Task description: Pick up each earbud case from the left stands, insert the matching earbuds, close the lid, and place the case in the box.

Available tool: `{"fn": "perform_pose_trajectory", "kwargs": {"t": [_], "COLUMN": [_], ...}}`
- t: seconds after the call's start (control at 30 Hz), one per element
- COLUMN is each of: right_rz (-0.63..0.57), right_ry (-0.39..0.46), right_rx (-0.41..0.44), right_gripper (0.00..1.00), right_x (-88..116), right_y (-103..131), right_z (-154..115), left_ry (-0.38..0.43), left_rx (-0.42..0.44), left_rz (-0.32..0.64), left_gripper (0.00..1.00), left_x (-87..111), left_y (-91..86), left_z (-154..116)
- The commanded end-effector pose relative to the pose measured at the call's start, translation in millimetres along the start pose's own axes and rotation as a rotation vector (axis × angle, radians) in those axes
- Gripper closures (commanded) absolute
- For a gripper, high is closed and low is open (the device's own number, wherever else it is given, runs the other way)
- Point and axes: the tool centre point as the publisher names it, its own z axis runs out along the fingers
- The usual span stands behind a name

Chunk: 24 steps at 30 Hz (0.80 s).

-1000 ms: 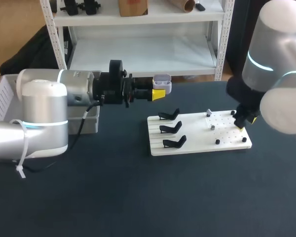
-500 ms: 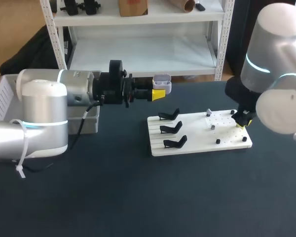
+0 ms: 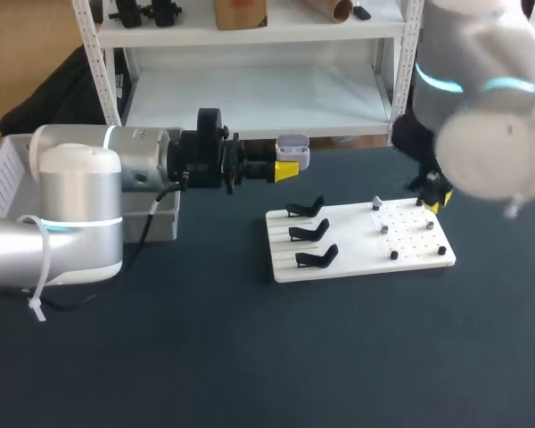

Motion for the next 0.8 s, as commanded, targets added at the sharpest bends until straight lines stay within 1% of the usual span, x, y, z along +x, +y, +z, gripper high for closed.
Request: {"fn": "perform_pose_trajectory", "kwargs": {"t": [0.03,0.1,0.13,0.23,0.27,0.3,0.33,0.8], "right_rz": [0.025,0.037,0.036,0.010,-0.002,-0.015,-0.032,-0.032], "right_ry": [0.066,0.051,0.030,0.026,0.034,0.018,0.027,0.027], "right_rx": [-0.043,-0.067,-0.079,-0.060,-0.041,-0.053,-0.032,-0.032], "right_gripper": [1.00,1.00,1.00,1.00,1.00,1.00,1.00,1.00], "right_x": [-13,-19,-21,-27,-29,-30,-31,-31], "right_y": [19,32,37,55,61,66,72,72], "right_z": [-78,-99,-107,-127,-133,-139,-144,-144], "left_ry": [-0.002,-0.002,-0.002,-0.002,-0.002,-0.002,-0.002,-0.002], "left_rx": [-0.004,-0.004,-0.004,-0.004,-0.004,-0.004,-0.004,-0.004], "left_rz": [0.001,0.001,0.001,0.001,0.001,0.001,0.001,0.001], "left_gripper": [1.00,1.00,1.00,1.00,1.00,1.00,1.00,1.00], "left_x": [0.2,0.2,0.2,0.2,0.2,0.2,0.2,0.2], "left_y": [-1.4,-1.4,-1.4,-1.4,-1.4,-1.4,-1.4,-1.4], "left_z": [0,0,0,0,0,0,0,0]}}
